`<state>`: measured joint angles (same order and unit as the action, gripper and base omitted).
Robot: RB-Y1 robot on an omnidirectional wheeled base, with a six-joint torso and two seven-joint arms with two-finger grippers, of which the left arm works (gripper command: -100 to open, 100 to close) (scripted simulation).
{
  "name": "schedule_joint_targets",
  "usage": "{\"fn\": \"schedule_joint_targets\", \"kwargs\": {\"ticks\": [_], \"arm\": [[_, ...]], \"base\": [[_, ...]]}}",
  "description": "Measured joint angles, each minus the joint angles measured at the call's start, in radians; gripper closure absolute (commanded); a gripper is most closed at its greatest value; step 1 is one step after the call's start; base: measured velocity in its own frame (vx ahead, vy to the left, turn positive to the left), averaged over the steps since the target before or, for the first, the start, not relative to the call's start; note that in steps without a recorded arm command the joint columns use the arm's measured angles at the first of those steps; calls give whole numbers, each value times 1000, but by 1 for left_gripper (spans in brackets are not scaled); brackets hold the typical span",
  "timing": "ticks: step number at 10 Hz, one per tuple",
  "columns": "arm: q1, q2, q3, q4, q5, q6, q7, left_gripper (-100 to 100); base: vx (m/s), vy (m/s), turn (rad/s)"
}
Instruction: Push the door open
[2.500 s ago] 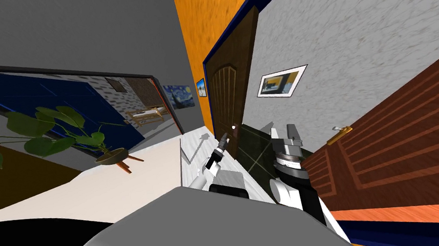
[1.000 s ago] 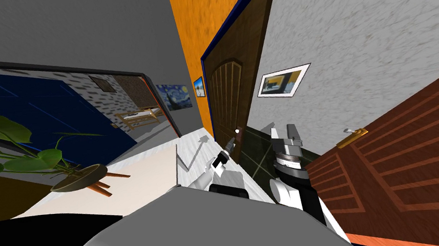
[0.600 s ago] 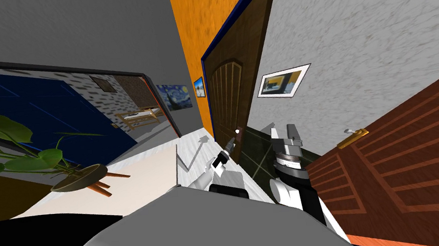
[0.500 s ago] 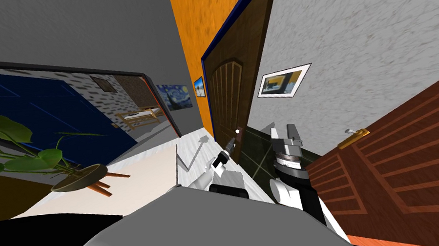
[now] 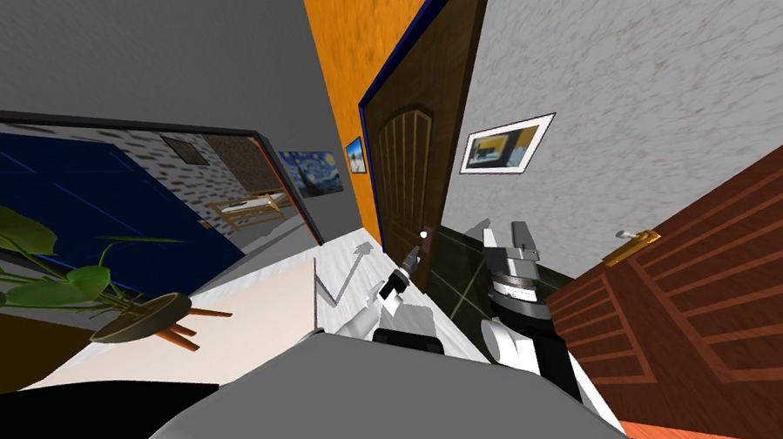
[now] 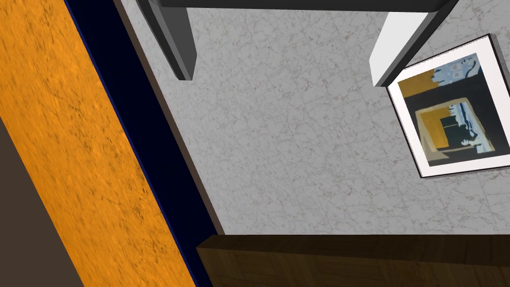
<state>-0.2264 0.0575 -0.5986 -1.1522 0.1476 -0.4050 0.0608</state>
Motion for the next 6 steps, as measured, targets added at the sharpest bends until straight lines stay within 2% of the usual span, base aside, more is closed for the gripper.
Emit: {"fn": "schedule_joint_targets", "kwargs": {"ticks": [4, 6], "arm": [[0, 0, 0, 0, 0, 0, 0, -100], [-2, 7, -13, 7, -3, 10, 4, -100]], "base": [[13, 1, 16], [56, -1, -5]]}}
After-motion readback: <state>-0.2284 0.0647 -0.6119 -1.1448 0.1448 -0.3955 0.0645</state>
